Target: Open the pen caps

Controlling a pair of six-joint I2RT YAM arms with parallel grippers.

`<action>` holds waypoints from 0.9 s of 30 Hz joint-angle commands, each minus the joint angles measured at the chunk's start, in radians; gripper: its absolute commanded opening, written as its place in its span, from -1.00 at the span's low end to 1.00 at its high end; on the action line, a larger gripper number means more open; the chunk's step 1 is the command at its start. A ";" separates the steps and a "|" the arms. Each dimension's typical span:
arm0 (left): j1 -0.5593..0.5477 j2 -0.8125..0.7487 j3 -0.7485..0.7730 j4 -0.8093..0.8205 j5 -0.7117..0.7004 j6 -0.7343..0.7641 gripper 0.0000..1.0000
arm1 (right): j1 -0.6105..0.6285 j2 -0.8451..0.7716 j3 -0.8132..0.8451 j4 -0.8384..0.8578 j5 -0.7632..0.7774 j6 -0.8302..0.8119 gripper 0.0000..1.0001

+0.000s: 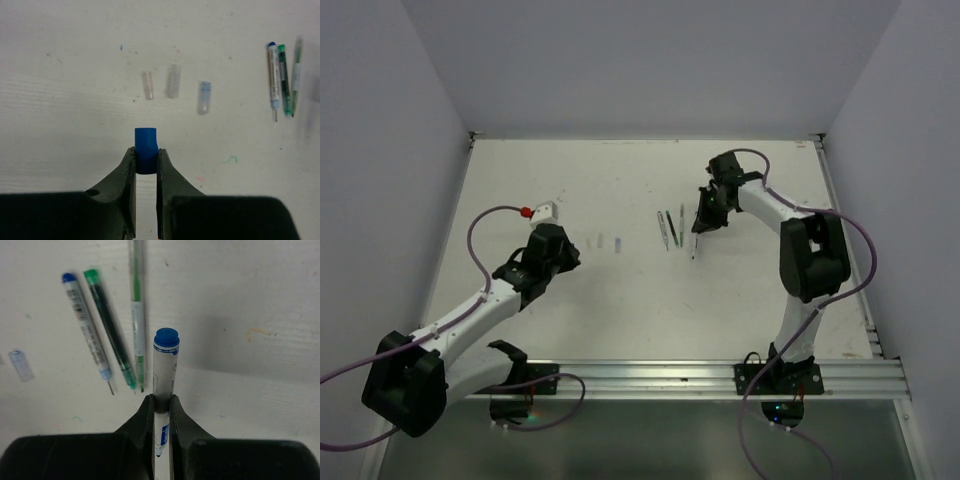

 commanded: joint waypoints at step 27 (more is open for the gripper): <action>0.113 0.458 0.097 0.285 -0.137 0.051 -1.00 | -0.016 0.224 0.263 -0.123 0.099 -0.108 -1.00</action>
